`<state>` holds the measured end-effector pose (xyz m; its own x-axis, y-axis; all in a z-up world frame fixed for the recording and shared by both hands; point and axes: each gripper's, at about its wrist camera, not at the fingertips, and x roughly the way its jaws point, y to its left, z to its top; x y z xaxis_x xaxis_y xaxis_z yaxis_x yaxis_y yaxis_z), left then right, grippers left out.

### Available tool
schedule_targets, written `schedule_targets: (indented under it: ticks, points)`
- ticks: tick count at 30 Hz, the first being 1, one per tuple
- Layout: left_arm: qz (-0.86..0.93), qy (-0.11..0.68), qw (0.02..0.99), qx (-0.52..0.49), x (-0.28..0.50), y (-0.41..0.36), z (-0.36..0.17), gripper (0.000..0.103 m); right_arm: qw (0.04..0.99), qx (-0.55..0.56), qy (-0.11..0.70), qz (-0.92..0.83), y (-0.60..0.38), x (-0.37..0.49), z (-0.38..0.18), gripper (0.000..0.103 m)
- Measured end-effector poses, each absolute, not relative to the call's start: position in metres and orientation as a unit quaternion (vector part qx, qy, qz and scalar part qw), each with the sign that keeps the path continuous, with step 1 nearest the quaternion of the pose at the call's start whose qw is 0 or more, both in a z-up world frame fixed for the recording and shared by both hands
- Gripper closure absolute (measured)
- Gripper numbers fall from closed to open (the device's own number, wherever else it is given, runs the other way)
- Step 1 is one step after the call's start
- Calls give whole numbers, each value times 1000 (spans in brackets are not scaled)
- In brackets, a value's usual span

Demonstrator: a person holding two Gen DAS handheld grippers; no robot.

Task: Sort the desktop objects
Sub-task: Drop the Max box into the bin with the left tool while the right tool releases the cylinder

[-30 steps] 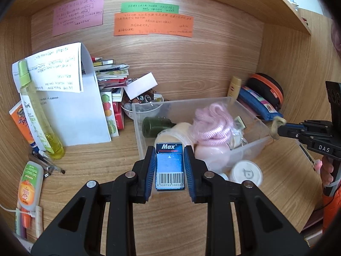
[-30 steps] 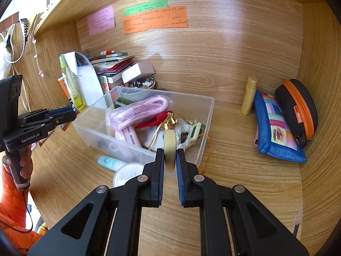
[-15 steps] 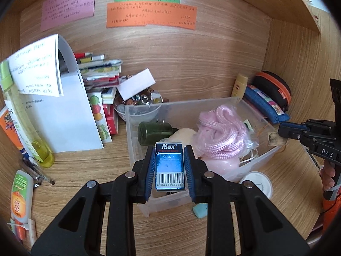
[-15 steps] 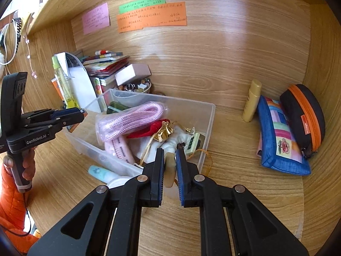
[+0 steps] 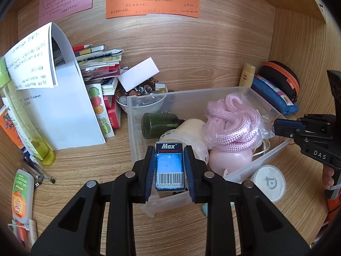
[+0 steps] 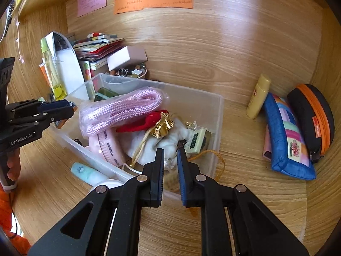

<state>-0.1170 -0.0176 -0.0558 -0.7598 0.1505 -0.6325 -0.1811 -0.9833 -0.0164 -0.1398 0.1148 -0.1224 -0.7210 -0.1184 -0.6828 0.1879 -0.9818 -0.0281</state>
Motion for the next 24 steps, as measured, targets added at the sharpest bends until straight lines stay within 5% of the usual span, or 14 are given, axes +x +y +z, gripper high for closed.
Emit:
schedule_targets:
  ticks: [7,14,20,24]
  points:
    - [940,29,84,-329,-114,-18,-55,69,76,357,54,-929,112,-133,-119,88]
    - [940,34,87,-328,-109,-14,-56,61,61,342,47,-936,115,-119,-113,59]
    - [943,25,91,-318,-96,-10,-51,41,65,345,49,-935,112,-106,-111,50]
    - [950,29,79,-301,-82,-8,-44,21,71,352,47,-932,109,-99,-111,33]
